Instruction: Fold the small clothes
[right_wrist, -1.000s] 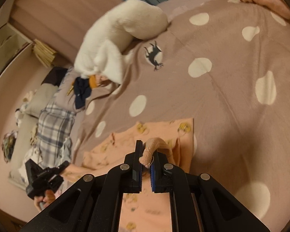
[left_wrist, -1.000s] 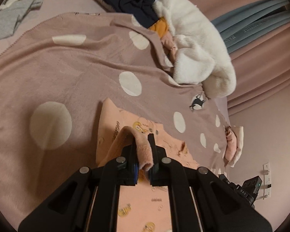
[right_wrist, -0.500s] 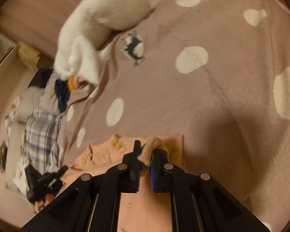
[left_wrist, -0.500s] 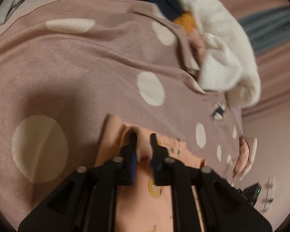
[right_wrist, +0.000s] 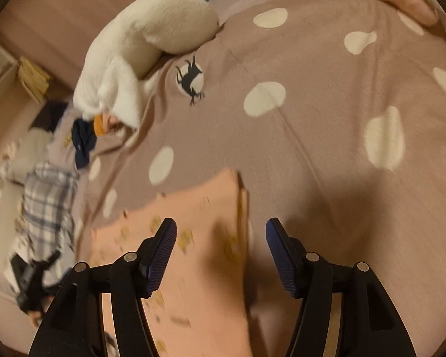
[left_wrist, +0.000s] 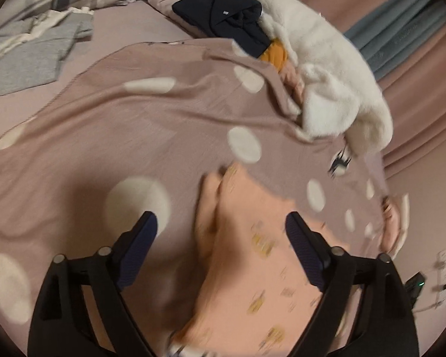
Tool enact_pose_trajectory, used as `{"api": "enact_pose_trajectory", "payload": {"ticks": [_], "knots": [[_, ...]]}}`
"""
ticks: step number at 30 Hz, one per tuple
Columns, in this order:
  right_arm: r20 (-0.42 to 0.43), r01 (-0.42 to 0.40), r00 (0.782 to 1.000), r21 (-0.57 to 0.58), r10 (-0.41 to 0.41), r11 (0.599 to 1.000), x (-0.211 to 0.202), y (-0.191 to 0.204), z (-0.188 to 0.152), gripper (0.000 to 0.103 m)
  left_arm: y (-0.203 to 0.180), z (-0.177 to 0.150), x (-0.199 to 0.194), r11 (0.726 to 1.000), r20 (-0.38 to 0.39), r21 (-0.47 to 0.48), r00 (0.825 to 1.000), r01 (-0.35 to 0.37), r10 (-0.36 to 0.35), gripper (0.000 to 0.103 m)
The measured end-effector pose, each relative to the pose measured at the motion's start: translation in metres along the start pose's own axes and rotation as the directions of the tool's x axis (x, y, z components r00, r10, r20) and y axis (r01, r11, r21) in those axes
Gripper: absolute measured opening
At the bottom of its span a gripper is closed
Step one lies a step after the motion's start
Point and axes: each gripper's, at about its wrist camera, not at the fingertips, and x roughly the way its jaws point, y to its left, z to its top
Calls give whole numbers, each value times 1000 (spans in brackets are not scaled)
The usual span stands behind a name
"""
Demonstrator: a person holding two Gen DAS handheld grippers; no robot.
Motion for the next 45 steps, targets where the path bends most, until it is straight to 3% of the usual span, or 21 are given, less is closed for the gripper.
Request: {"api": "enact_pose_trajectory", "payload": {"ticks": [2,5,10,16,21,26,29,33,39,42,44,45], "knots": [[-22,3,1000,-4,-3,1000,-8,3,-18,64,3,-18,-8,999,-38,35,999,1,0,95],[-49,-5,999,2,5,1000,-21,1,-53,75,13,-49,-19,999,-79,40,997,30,-26,99],[-81,-47,995,66,52,997,-29,-6,-99,87,29,-96,-28,996,-132,-35,988,77,-81,102],[-147,-129,978,140,149,982,-25,-8,-131,87,20,-133,-28,982,-193,-76,964,173,-185,102],[-146,-130,978,133,149,983,-23,-3,-134,87,-7,-137,-23,980,-166,20,967,200,-194,102],[-140,-198,965,179,224,964,-7,-7,-137,87,-22,-135,5,978,-168,99,972,184,-166,102],[-118,-244,955,201,270,949,5,-8,-132,87,-21,-134,26,975,-199,71,961,209,-191,102],[-95,-318,934,224,345,921,22,-4,-114,87,-24,-124,37,965,-138,61,960,253,-243,102],[-34,-417,893,314,449,853,47,-4,-93,87,-32,-101,63,940,-149,-18,928,342,-340,102],[-32,-414,896,307,444,857,55,2,-83,87,-34,-94,71,939,-124,-61,930,340,-345,91],[-29,-398,905,300,425,867,59,5,-80,79,-34,-92,73,949,-125,-62,941,309,-315,65],[-31,-378,914,295,404,878,61,5,-79,67,-35,-93,75,962,-125,-46,954,270,-274,56]]}}
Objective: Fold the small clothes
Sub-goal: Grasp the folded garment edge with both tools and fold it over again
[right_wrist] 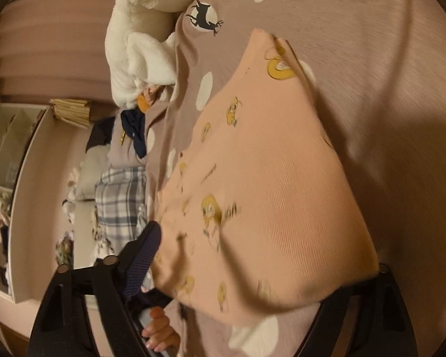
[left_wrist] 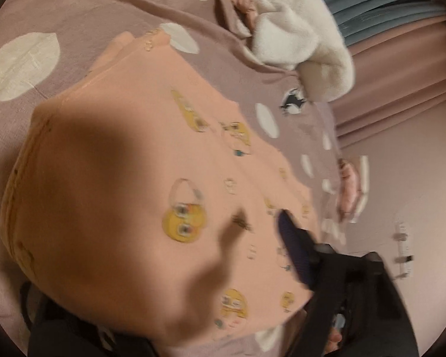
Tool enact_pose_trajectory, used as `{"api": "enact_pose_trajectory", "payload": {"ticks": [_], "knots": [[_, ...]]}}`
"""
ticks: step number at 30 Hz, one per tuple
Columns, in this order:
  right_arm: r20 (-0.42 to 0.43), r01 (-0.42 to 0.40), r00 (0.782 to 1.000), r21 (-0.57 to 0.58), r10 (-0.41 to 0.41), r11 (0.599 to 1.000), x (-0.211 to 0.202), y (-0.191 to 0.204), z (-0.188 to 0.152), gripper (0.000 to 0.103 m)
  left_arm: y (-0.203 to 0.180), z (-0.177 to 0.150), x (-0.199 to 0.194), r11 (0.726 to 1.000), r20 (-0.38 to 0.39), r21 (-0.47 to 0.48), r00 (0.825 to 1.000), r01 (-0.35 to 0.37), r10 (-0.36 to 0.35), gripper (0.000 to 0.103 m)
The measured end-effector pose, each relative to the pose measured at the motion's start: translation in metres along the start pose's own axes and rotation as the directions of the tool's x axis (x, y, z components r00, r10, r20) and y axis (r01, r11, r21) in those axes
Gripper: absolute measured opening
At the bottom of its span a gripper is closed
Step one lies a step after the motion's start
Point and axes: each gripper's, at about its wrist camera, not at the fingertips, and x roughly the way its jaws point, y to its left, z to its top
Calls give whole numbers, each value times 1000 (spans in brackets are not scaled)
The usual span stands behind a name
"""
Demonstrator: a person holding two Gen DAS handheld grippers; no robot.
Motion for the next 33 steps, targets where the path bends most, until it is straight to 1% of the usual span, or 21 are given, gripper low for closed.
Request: {"api": "enact_pose_trajectory", "payload": {"ticks": [1,2,3,4,5,6,8,11,16,19,24,27,29,33], "knots": [[2,22,1000,-3,-22,1000,2,-1,0,51,0,0,1,999,0,11,999,-46,46,36],[3,50,999,-8,-50,999,3,-3,1,42,0,0,2,996,-4,17,997,-83,83,30],[8,72,997,-4,-72,997,3,-7,-1,25,0,0,2,995,-6,18,995,-100,100,26],[13,70,997,12,-70,997,4,-13,-1,14,1,1,1,996,-5,11,996,-93,93,22],[18,54,998,31,-55,998,2,-18,-2,11,2,1,0,997,-15,-2,996,-83,83,16],[23,34,999,46,-36,998,-1,-22,-3,10,4,1,0,996,-32,-19,996,-86,85,14],[22,41,999,43,-42,998,-2,-21,-1,10,4,2,0,995,-48,-36,995,-92,90,11],[3,96,995,16,-96,995,-5,-8,1,10,-1,2,-7,996,-41,-12,995,-93,92,8],[3,94,996,-26,-93,995,-19,6,-5,10,-13,-5,-24,993,-16,31,994,-110,111,7],[0,120,993,-27,-120,992,-23,8,-11,10,-15,-11,-34,995,-17,33,996,-92,93,6],[-17,106,994,14,-105,994,-36,-3,-19,10,-22,-26,-43,993,-29,61,994,-99,101,6],[-7,133,991,12,-133,991,-47,-5,-23,10,-27,-36,-46,992,-36,79,994,-98,101,5],[-9,154,988,11,-154,988,-52,-4,-26,10,-35,-46,-49,988,-30,104,993,-113,117,4],[12,163,987,2,-163,987,-72,-5,-31,10,-45,-65,-55,986,-41,133,993,-100,107,3]]}}
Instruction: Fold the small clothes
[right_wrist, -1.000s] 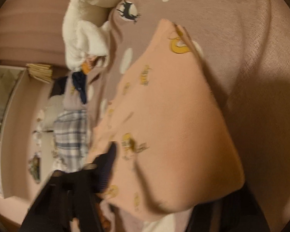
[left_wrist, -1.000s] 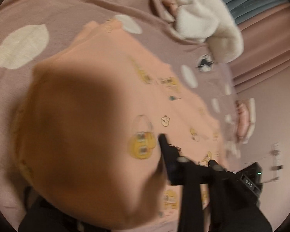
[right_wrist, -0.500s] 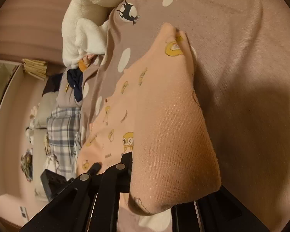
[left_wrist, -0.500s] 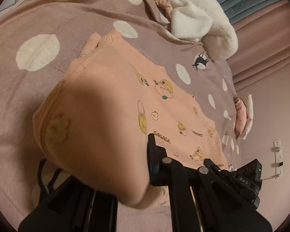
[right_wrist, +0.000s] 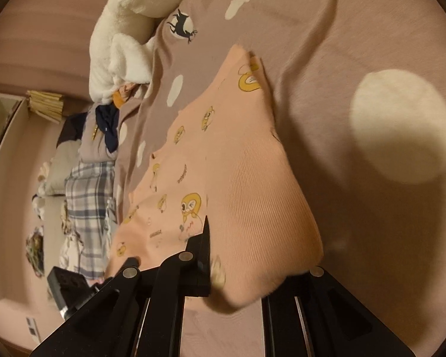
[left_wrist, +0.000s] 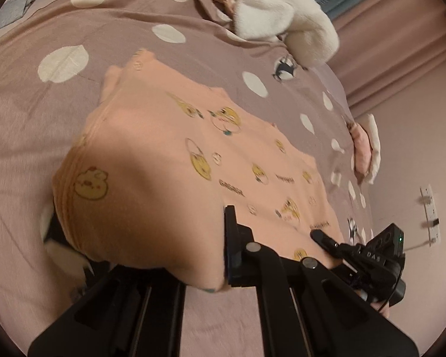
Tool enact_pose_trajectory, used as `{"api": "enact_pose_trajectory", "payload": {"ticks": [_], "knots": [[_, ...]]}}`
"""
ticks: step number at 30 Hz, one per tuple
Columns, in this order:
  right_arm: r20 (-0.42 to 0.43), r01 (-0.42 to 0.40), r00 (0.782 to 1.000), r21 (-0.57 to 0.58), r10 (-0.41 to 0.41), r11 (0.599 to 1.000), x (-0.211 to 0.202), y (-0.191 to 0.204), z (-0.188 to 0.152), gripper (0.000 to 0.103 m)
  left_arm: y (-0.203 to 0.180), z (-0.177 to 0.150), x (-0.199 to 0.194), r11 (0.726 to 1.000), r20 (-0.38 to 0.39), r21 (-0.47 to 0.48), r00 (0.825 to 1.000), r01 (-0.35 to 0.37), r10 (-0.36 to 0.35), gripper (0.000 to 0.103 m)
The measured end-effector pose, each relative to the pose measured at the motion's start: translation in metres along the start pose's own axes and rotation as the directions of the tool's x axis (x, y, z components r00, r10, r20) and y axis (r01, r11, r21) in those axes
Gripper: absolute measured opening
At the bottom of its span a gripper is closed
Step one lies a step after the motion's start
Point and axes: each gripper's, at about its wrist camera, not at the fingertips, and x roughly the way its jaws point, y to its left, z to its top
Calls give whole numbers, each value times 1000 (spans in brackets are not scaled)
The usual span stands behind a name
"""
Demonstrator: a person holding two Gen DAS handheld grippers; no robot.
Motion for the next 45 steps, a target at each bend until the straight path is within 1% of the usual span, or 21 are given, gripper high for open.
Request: {"api": "enact_pose_trajectory", "payload": {"ticks": [3,7,10,12,14,18,21,23,25,26,29,30,31,32,33,35,37,39,42,44,45], "knots": [[20,-6,1000,1,6,1000,-12,-4,-3,8,-3,-9,-3,1000,-1,5,1000,-3,3,4],[22,24,999,-3,-24,1000,-14,-5,-10,7,2,-13,-10,999,12,-31,1000,6,-5,4],[31,-2,1000,9,2,1000,-16,-5,-11,6,-1,-14,-19,1000,27,-5,1000,-10,10,4],[31,4,1000,3,-5,1000,-15,-2,-12,6,-5,-13,-25,1000,43,11,999,-26,26,4],[32,13,999,7,-14,1000,-16,-1,-13,6,-5,-11,-28,1000,44,15,999,-16,15,4],[2,10,1000,21,-10,1000,-14,-4,-13,6,1,-9,-22,1000,18,-9,1000,-20,20,4],[-2,16,1000,37,-16,999,-14,-11,-14,6,8,-15,-13,998,17,1,998,-63,63,5],[-19,27,999,54,-26,998,-9,-16,-15,7,16,-17,-6,999,-5,-23,999,-40,40,6],[-42,37,999,72,-34,997,-5,-21,-16,20,24,-16,0,998,-14,-63,1000,-15,15,8],[-50,37,998,79,-33,996,-2,-23,-16,23,27,-15,3,997,-14,-76,1000,-16,15,13],[-42,-38,998,111,43,993,4,-28,-16,36,34,-10,10,994,-18,-102,999,-41,40,24],[-37,-62,997,119,67,991,5,-29,-16,43,38,-7,13,992,-22,-120,999,-35,33,24],[-34,-84,995,122,89,989,7,-27,-14,51,41,-5,16,990,-25,-139,1000,-11,8,25],[-35,-96,994,116,101,989,9,-24,-11,53,43,-1,18,988,-27,-155,999,14,-18,29],[-34,-91,995,103,95,990,12,-20,-9,54,45,3,21,984,-25,-176,999,32,-37,31],[-31,-75,996,81,78,994,18,-13,-5,54,49,11,26,975,-15,-213,998,62,-67,43],[-37,-88,995,75,91,993,25,-10,-2,54,51,19,33,961,-4,-257,995,97,-102,43],[-41,-126,991,89,130,988,33,-10,2,54,51,27,36,956,3,-270,993,115,-119,44],[-44,-158,986,90,162,983,39,-9,7,54,47,38,45,965,-9,-244,995,95,-101,44],[-51,-149,987,65,152,987,42,-6,10,54,46,44,50,966,-4,-239,995,95,-99,42],[-57,-129,990,43,132,991,44,-2,11,51,46,46,52,967,-3,-237,995,97,-101,39]]}}
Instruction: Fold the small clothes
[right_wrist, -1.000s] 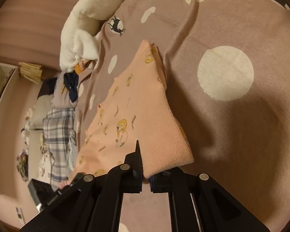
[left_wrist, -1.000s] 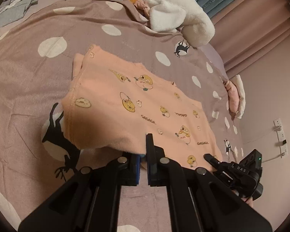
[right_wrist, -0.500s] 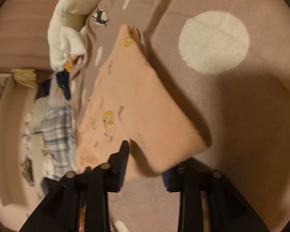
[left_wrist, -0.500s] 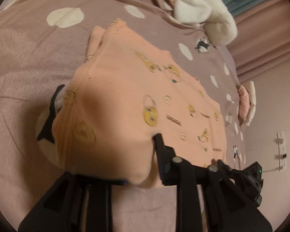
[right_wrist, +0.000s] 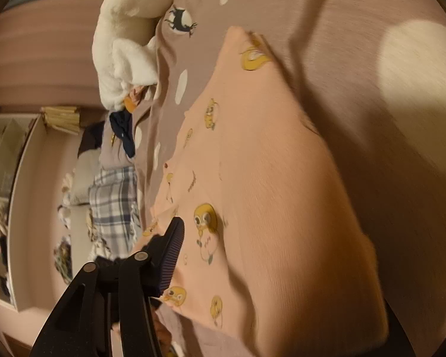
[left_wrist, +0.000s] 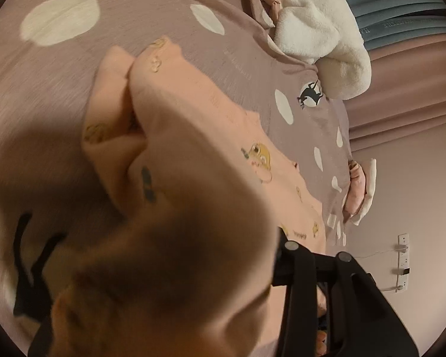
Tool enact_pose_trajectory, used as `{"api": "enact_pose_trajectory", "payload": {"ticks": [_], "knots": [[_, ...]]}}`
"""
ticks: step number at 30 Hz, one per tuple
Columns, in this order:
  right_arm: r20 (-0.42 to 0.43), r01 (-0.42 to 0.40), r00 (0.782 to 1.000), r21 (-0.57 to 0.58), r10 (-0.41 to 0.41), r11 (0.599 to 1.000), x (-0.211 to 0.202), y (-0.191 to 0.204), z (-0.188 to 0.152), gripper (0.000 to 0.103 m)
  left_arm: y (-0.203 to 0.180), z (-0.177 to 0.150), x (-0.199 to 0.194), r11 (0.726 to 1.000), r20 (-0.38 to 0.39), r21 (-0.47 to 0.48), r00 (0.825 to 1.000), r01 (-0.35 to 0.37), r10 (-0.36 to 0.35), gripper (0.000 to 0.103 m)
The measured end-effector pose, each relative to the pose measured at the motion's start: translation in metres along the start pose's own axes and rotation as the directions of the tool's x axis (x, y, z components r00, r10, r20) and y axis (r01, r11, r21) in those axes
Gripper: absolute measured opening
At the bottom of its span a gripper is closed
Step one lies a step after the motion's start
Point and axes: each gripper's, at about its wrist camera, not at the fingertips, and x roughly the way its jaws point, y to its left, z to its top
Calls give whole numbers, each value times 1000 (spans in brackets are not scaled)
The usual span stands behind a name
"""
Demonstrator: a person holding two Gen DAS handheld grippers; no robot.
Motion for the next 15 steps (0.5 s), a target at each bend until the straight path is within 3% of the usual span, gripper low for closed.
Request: {"api": "enact_pose_trajectory", "payload": {"ticks": [2,4,11,15], "knots": [[1,48,999,-37,-48,998,2,4,1,42,1,3,4,999,2,4,999,-32,32,24],[16,125,992,-73,-124,989,5,6,2,18,0,3,5,998,7,28,999,-51,51,20],[33,147,989,-107,-144,983,-3,10,1,12,-2,-4,-9,998,33,41,998,-50,48,15],[31,87,996,-85,-84,993,-16,10,-2,11,-10,-10,-23,998,35,65,999,-27,25,14]]}}
